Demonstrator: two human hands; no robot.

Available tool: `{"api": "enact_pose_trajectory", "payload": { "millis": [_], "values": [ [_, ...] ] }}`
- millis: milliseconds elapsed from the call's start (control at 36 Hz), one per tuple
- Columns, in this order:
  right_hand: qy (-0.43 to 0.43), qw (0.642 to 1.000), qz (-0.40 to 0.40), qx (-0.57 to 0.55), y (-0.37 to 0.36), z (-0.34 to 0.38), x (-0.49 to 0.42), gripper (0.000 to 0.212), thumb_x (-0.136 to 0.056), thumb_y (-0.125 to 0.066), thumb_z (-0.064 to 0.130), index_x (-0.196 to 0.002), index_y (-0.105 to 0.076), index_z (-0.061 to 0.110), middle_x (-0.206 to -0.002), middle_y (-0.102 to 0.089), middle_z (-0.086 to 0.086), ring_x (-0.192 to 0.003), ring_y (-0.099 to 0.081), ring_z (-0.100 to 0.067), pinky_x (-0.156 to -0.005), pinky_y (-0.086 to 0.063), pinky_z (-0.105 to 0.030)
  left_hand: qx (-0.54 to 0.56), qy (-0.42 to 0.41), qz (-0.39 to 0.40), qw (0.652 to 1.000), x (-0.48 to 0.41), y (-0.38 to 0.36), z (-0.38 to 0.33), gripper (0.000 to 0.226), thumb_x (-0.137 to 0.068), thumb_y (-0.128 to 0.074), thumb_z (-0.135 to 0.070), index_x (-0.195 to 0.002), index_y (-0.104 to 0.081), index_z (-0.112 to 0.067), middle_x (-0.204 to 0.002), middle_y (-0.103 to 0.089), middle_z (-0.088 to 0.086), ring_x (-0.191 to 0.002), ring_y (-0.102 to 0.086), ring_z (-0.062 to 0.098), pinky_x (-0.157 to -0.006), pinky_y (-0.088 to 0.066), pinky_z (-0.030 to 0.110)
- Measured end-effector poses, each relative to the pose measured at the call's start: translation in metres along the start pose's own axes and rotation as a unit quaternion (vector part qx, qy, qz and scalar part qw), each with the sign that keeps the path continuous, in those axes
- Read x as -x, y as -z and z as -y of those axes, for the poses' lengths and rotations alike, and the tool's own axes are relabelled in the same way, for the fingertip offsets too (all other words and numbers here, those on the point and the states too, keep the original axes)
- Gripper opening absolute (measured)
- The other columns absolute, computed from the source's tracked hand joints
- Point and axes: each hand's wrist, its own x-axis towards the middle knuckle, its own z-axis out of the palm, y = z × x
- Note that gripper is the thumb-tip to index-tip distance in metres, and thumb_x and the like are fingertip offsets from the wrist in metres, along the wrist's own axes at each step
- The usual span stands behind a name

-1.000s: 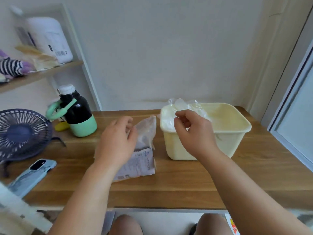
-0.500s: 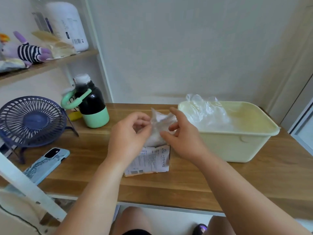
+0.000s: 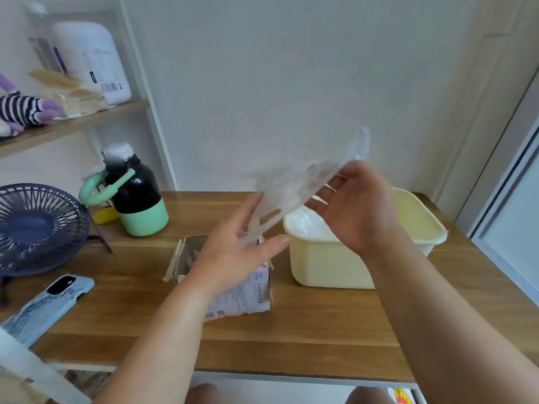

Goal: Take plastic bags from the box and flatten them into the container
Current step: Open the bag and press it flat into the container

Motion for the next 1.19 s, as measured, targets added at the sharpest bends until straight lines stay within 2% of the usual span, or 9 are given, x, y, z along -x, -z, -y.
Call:
{"api": "enact_pose_trajectory", "payload": {
  "millis": [111,250,333,500,611,806,917,1056,1195],
  "values": [
    [-0.053,0.995,0.088,0.001,0.015,0.009,0.007,0.054,-0.046,-0.075,0.039,-0.089,-0.062,0.009,-0.095,-0.063,-0.01,-0.088,-0.06,-0.03,-0.077,-0.052,-0.041,0.081,-0.059,-0.035,0.994,-0.009,-0.007,-0.013,0.04,-0.078,-0.068,-0.053,-0.115,-0.054,-0.047,-0.115,-0.064,-0.027,-0.109,-0.059,-0.006,-0.084,-0.047,0.012],
    [-0.109,0.99,0.084,0.011,0.036,0.031,0.017,0.078,-0.041,-0.077,0.07,-0.094,-0.07,0.014,-0.109,-0.063,-0.013,-0.102,-0.059,-0.037,-0.095,-0.044,-0.056,0.077,-0.092,-0.119,0.986,-0.027,-0.017,-0.008,0.044,-0.085,-0.062,0.011,-0.104,-0.066,-0.029,-0.1,-0.068,-0.024,-0.094,-0.062,-0.01,-0.072,-0.046,0.007],
    [-0.125,0.991,0.046,0.002,0.05,0.049,0.023,0.088,-0.032,-0.079,0.073,-0.097,-0.068,0.015,-0.109,-0.064,-0.015,-0.091,-0.063,-0.036,-0.097,-0.04,-0.062,0.057,-0.102,-0.108,0.987,-0.037,-0.019,-0.016,0.037,-0.089,-0.063,0.0,-0.095,-0.067,-0.036,-0.092,-0.067,-0.034,-0.096,-0.059,-0.015,-0.078,-0.042,0.003],
    [-0.145,0.963,-0.072,0.214,0.055,0.066,0.026,0.047,-0.066,-0.084,0.022,-0.107,-0.06,0.021,-0.1,-0.061,-0.011,-0.078,-0.06,-0.023,-0.074,-0.057,-0.041,0.059,-0.052,-0.058,0.995,-0.057,-0.033,-0.024,0.017,-0.091,-0.065,-0.019,-0.09,-0.07,-0.035,-0.095,-0.073,-0.016,-0.088,-0.068,0.003,-0.077,-0.054,0.022],
    [-0.121,0.948,-0.141,0.259,0.061,0.066,0.024,0.062,-0.083,-0.063,-0.009,-0.132,-0.042,0.02,-0.077,-0.059,-0.01,-0.06,-0.056,-0.017,-0.069,-0.057,-0.036,0.011,-0.042,-0.103,0.994,-0.071,-0.046,-0.017,0.02,-0.093,-0.064,-0.019,-0.088,-0.069,-0.038,-0.086,-0.071,-0.014,-0.076,-0.068,0.014,-0.074,-0.053,0.028],
    [-0.229,0.905,-0.13,0.336,0.075,0.069,0.015,0.096,-0.071,-0.07,-0.015,-0.147,-0.027,0.026,-0.123,-0.05,-0.024,-0.076,-0.061,-0.029,-0.073,-0.058,-0.047,-0.074,-0.046,-0.18,0.98,-0.089,-0.054,-0.012,0.022,-0.095,-0.056,-0.008,-0.108,-0.073,-0.012,-0.098,-0.065,-0.006,-0.085,-0.059,0.01,-0.068,-0.043,0.011],
    [-0.171,0.868,-0.21,0.416,0.087,0.058,-0.003,0.073,-0.077,-0.055,-0.014,-0.14,-0.037,0.018,-0.108,-0.059,-0.019,-0.059,-0.064,-0.021,-0.075,-0.058,-0.041,-0.081,-0.026,-0.17,0.982,-0.094,-0.055,-0.01,0.022,-0.095,-0.057,-0.011,-0.108,-0.073,-0.014,-0.1,-0.067,-0.005,-0.092,-0.061,0.013,-0.075,-0.043,0.012],
    [-0.077,0.814,-0.25,0.519,0.11,0.062,-0.029,0.052,-0.086,-0.05,-0.002,-0.133,-0.042,0.017,-0.102,-0.062,-0.011,-0.074,-0.061,-0.022,-0.072,-0.056,-0.037,-0.063,0.017,-0.059,0.996,-0.093,-0.047,-0.009,0.035,-0.094,-0.052,-0.006,-0.121,-0.067,-0.021,-0.111,-0.063,-0.015,-0.112,-0.059,0.004,-0.097,-0.044,0.022],
    [-0.046,0.713,-0.181,0.675,0.121,0.062,-0.042,0.061,-0.085,-0.044,-0.004,-0.14,-0.033,0.022,-0.102,-0.058,0.0,-0.087,-0.054,-0.021,-0.056,-0.041,-0.024,0.008,0.029,-0.051,0.998,-0.094,-0.035,-0.015,0.052,-0.088,-0.051,-0.004,-0.127,-0.057,-0.038,-0.126,-0.054,-0.019,-0.1,-0.049,-0.022,-0.078,-0.035,0.005]
  ]
}}
